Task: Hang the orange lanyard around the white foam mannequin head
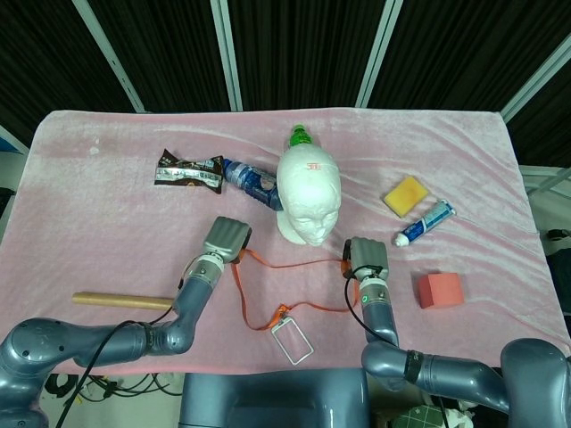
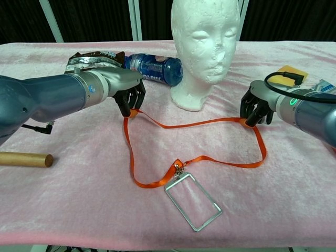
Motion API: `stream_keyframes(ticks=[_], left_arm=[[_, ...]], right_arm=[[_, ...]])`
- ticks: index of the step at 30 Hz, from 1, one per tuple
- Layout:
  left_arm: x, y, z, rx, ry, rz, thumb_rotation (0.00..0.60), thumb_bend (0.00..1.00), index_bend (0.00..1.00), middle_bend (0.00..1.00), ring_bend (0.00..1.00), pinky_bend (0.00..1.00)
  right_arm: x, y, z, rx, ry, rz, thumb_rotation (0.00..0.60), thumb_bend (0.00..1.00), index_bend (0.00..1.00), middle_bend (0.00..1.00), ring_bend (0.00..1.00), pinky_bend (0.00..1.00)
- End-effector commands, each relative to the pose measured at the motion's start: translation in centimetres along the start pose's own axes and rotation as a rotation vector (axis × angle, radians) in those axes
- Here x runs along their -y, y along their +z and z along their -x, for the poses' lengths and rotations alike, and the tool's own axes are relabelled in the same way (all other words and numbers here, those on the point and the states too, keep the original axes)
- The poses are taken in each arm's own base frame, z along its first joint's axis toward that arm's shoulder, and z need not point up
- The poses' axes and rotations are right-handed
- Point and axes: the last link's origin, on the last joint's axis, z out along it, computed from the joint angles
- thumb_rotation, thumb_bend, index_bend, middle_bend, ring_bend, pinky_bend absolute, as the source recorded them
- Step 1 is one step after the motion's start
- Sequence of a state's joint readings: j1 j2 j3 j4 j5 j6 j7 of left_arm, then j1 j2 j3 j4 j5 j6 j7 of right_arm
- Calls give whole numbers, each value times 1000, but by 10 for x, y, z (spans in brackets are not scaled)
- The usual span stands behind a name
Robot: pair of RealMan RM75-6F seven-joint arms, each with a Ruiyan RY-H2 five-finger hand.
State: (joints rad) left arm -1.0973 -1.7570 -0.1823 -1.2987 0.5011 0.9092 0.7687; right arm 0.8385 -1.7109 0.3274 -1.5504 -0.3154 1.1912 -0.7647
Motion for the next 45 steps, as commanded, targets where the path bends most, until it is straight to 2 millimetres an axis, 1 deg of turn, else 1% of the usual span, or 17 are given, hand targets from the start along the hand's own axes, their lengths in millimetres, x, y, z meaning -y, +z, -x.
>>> stream_keyframes(ticks=[1,5,15,20,23,28,30,34,40,45], left_arm=[[1,0,0,-4,-10,2,600,487,651,590,411,412],[1,0,0,-4,-15,4,600,486,651,590,411,412],[1,-2,-3,-19,-29,21,600,487,652,590,411,412],[1,-5,-4,-28,-39,43,600,487,653,591,411,412],[4,-10,-7,-41,-50,59,600,486,653,591,411,412],[16,-27,-16,-74,-107,96,600,486,654,592,411,412],[24,-38,-21,-96,-126,115,600,485,655,592,411,412],[33,-51,-29,-118,-157,141,600,484,655,592,411,412],[37,-67,-41,-129,-218,193,600,482,655,592,411,412],[37,-74,-57,-172,-257,225,600,479,654,593,411,412]], right_arm=[[0,0,-1,-3,2,-1,600,578,804,473,496,489],[0,-1,-1,-3,10,-4,600,595,819,474,496,489],[0,-4,-4,-8,21,-14,600,596,827,474,496,489],[-2,-5,-8,-18,34,-18,600,596,829,474,498,489],[-4,-10,-14,-31,49,-31,600,596,830,474,498,489],[-16,-24,-29,-62,97,-60,600,596,831,474,498,489],[-21,-32,-40,-84,123,-80,600,596,831,475,499,489],[-27,-45,-59,-126,133,-120,600,597,834,476,500,490],[-36,-66,-83,-182,143,-163,600,604,838,477,501,489],[-37,-73,-100,-219,158,-184,600,605,838,477,501,489]])
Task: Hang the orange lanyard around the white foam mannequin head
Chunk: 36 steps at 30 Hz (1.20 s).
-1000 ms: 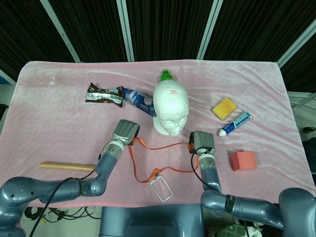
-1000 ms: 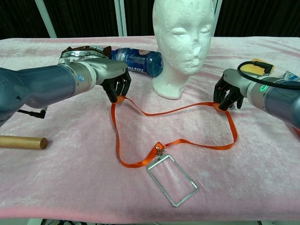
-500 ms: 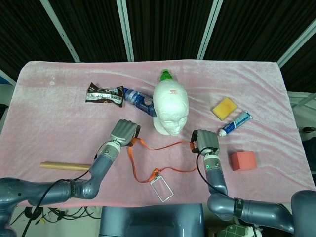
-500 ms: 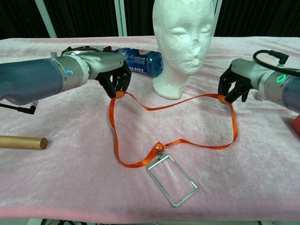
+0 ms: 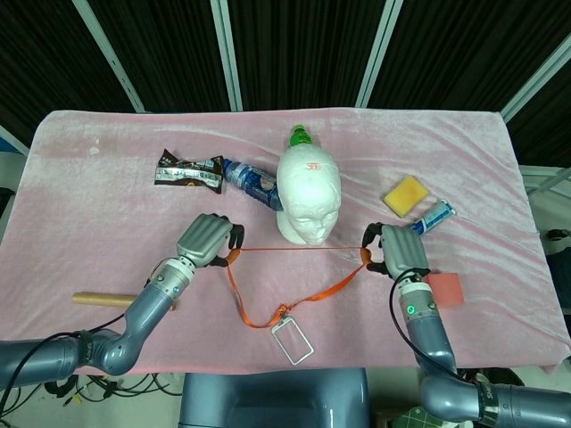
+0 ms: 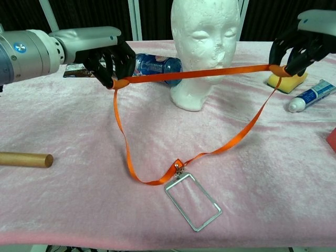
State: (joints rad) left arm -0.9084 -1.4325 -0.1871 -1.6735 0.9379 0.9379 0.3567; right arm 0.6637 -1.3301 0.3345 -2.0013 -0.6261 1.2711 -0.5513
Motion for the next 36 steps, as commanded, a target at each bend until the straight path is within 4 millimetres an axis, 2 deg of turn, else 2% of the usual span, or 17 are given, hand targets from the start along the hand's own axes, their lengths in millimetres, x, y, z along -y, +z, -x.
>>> stream_keyframes(ticks=[1,17,27,36], left_arm=[[-5,-1,-11,-40,-34,24,600,479,655,593,411,412],[-34,12,-54,-195,-138,104,600,473,662,598,411,412],[-30,13,-82,-274,-204,80,600,466,665,599,414,412],[-21,20,-109,-359,-214,53,600,461,669,598,429,412]], right_arm=[[3,-2,-12,-28,20,-15,600,605,838,477,501,489],[37,4,-75,-167,80,-99,600,611,847,484,506,489],[51,15,-110,-216,100,-100,600,610,853,486,507,489],[53,30,-126,-212,127,-81,600,625,854,488,510,489]])
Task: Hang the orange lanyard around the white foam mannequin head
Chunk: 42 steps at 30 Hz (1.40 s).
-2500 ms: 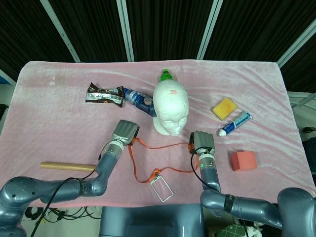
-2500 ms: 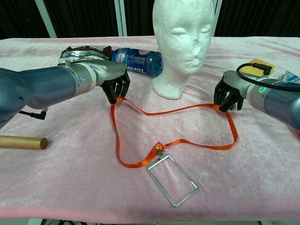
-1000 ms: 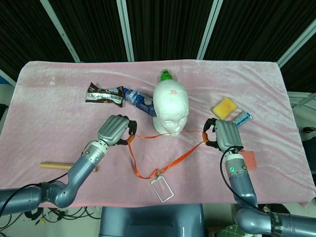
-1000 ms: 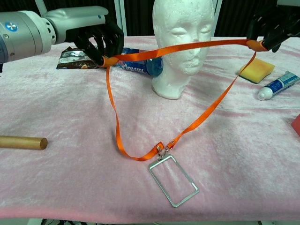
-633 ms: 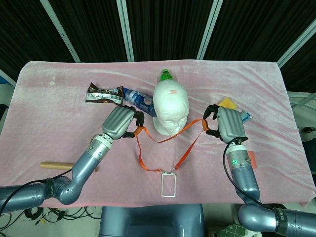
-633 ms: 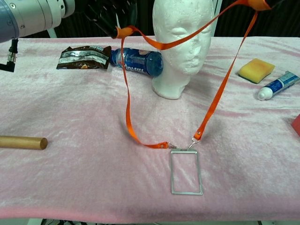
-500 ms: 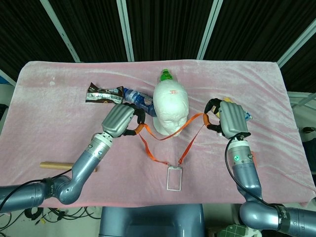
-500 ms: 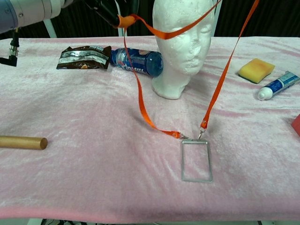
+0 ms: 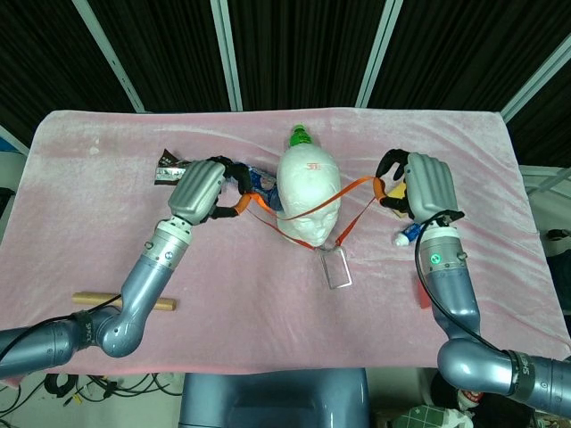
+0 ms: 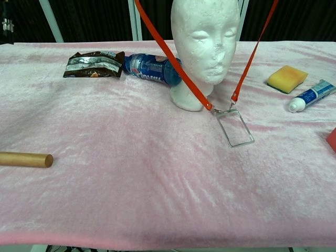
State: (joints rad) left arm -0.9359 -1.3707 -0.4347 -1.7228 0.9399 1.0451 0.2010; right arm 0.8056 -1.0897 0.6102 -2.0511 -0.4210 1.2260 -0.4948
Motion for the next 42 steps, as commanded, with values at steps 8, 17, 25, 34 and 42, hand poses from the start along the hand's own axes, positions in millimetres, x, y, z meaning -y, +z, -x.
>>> stream_keyframes(ticks=[8,17,25,34,42], left_arm=[[2,19,-12,-79,-17,-2,600,456,672,597,433,412],[11,36,-8,-88,-19,-67,600,428,675,598,433,412],[16,60,0,-114,-69,-124,600,430,675,598,433,412],[27,86,5,-161,-115,-184,600,433,675,598,433,412],[40,102,9,-196,-195,-236,600,435,677,596,433,412]], right_arm=[[7,29,-10,10,34,1,600,624,854,490,511,489],[18,55,-7,34,36,14,600,625,854,490,511,489],[26,78,-4,35,59,19,600,632,857,490,511,489],[28,102,0,27,66,25,600,638,862,490,514,489],[26,122,5,15,65,43,600,638,862,491,515,489]])
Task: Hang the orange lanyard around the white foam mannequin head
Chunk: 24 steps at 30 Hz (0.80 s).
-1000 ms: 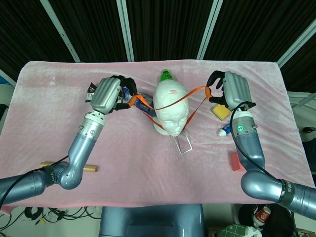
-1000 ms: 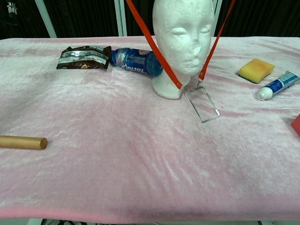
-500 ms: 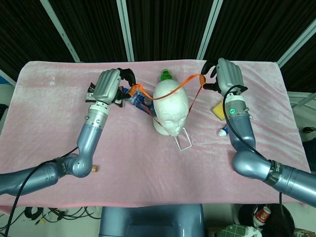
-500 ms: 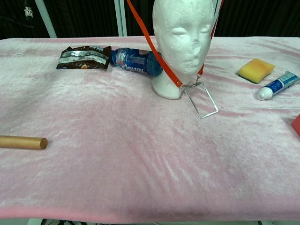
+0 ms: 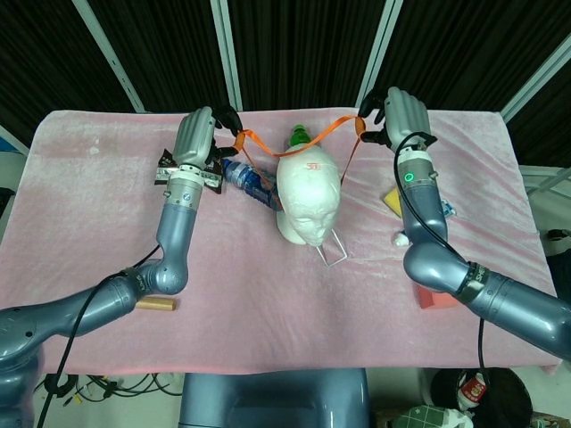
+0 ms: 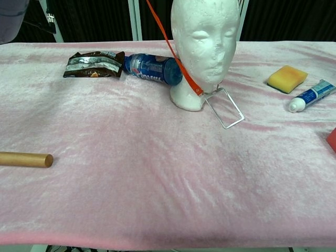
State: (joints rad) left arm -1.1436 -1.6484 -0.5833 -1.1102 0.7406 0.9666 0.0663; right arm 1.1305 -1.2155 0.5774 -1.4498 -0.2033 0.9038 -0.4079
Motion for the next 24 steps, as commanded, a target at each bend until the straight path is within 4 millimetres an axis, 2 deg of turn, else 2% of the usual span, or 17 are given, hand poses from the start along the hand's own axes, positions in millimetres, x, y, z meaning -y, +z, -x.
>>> stream_keyframes(ticks=[1,7,24], left_arm=[[1,8,6,-2,-52,-23,600,435,677,596,433,412],[14,20,10,-26,-55,-56,600,432,678,591,433,412],[35,25,46,-3,-41,-88,600,430,668,588,424,412]], right_arm=[[0,7,6,7,-2,6,600,637,861,491,515,489],[-5,19,11,7,-14,16,600,638,862,491,515,490],[-15,48,29,7,-60,42,600,638,862,490,515,489]])
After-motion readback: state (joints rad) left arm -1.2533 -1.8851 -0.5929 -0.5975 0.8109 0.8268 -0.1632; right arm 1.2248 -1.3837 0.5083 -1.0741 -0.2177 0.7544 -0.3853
